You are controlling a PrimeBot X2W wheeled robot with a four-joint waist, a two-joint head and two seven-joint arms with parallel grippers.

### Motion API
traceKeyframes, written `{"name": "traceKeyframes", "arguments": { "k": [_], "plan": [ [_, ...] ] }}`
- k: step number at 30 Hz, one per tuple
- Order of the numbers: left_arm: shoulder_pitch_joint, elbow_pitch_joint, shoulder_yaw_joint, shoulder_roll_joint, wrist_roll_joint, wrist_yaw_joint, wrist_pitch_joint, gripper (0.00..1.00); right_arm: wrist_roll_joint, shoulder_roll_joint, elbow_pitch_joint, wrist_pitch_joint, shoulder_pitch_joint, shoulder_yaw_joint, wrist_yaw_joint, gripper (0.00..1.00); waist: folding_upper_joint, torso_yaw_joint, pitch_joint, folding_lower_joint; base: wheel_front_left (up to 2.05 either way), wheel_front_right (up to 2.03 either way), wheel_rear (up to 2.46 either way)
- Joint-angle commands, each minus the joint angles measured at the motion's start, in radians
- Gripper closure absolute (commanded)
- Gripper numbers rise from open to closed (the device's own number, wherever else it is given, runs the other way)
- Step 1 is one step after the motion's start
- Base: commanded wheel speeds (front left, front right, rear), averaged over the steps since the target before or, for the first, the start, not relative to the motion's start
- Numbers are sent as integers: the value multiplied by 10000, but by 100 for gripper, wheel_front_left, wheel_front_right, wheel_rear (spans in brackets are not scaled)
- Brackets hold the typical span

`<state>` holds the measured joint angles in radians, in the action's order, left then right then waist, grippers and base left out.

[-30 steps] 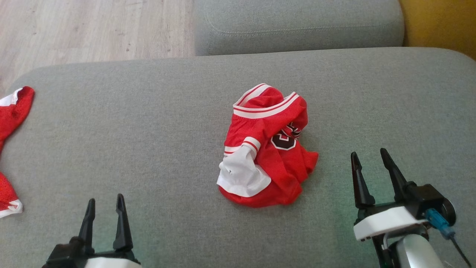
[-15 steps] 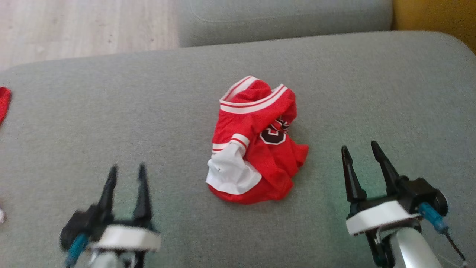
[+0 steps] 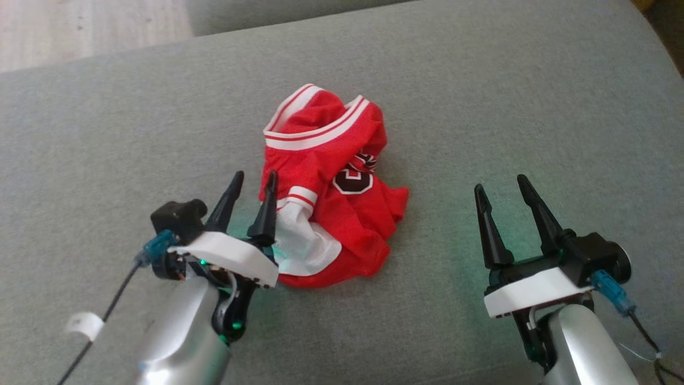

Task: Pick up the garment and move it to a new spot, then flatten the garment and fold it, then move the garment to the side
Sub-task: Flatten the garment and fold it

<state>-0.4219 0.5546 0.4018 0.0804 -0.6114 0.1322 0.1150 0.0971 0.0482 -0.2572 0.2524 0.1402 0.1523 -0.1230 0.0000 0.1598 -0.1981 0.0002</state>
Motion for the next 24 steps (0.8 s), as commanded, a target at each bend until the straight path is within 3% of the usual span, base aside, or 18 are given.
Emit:
{"name": "traceKeyframes", "arguments": {
  "k": [1, 9, 10, 11, 13, 18, 24],
  "plan": [
    [-423, -206, -137, 367, -338, -17, 6, 0, 54, 20, 323, 94, 349, 225, -77, 0, 0, 152, -123, -2, 0, 0, 0],
    [-769, -76, 1030, 1063, -2120, -17, -292, 0, 60, 20, 312, 94, 383, 262, -77, 0, 0, 297, -177, -2, 0, 0, 0],
    [-797, -87, 1166, 1105, -2271, -17, -269, 4, 69, 20, 307, 94, 405, 279, -77, 0, 0, 308, -184, -2, 0, 0, 0],
    [-824, -130, 1335, 1131, -2429, -16, -267, 40, 82, 20, 303, 94, 421, 287, -77, 0, 0, 310, -185, -2, 0, 0, 0],
    [-891, -287, 1699, 1210, -2698, -16, -184, 100, 101, 20, 300, 94, 434, 291, -77, 0, 0, 298, -188, -2, 0, 0, 0],
    [-1115, -455, 2413, 1565, -3039, -16, 247, 100, 125, 20, 252, 94, 417, 281, -77, 0, 0, 235, -126, -2, 0, 0, 0],
    [-1686, -1131, 2354, 2334, -3247, -16, 800, 100, 147, 20, 208, 94, 279, 163, -77, 0, 0, 39, 195, -2, 0, 0, 0]
  ]
}}
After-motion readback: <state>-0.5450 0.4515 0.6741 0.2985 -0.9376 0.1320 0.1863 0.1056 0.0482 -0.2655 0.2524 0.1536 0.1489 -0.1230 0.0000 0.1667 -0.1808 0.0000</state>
